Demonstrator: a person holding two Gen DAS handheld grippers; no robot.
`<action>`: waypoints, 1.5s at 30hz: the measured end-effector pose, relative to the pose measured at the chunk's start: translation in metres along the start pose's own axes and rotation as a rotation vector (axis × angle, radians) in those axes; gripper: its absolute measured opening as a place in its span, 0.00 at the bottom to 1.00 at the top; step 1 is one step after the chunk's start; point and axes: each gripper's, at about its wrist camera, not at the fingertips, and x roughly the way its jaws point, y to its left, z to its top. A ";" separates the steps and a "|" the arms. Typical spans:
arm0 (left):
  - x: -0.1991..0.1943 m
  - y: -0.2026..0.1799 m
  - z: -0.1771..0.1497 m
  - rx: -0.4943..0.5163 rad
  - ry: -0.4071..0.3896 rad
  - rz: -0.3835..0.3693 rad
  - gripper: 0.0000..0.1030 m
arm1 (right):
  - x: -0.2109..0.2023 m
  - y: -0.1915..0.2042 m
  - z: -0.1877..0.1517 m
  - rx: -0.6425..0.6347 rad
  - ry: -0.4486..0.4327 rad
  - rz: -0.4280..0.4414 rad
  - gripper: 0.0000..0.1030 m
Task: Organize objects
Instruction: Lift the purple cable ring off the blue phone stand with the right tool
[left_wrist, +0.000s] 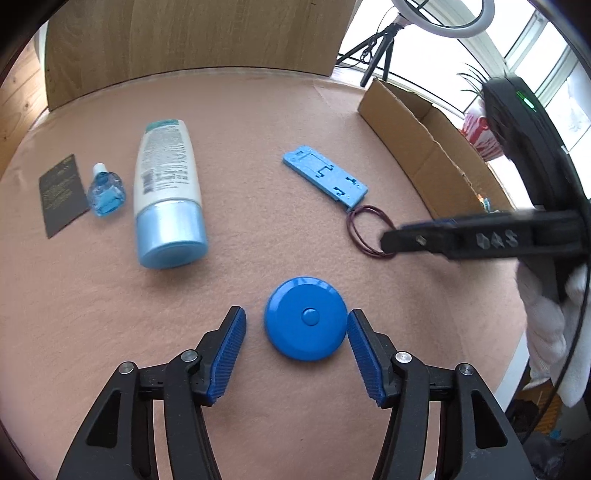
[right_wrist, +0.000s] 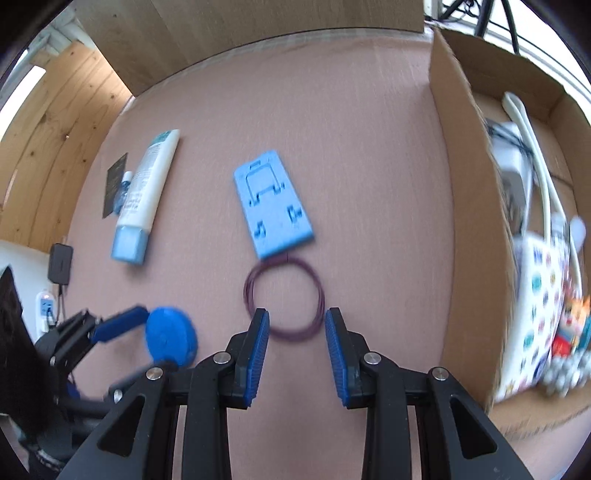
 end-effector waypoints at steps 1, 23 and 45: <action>-0.003 0.000 -0.004 0.001 -0.001 0.007 0.61 | -0.001 -0.003 -0.004 0.007 -0.005 0.016 0.28; 0.005 -0.030 -0.016 0.118 0.000 0.158 0.52 | 0.008 0.023 0.005 -0.137 -0.136 -0.095 0.54; -0.022 0.010 -0.034 -0.052 -0.043 0.067 0.52 | -0.008 0.025 -0.030 -0.047 -0.191 -0.076 0.03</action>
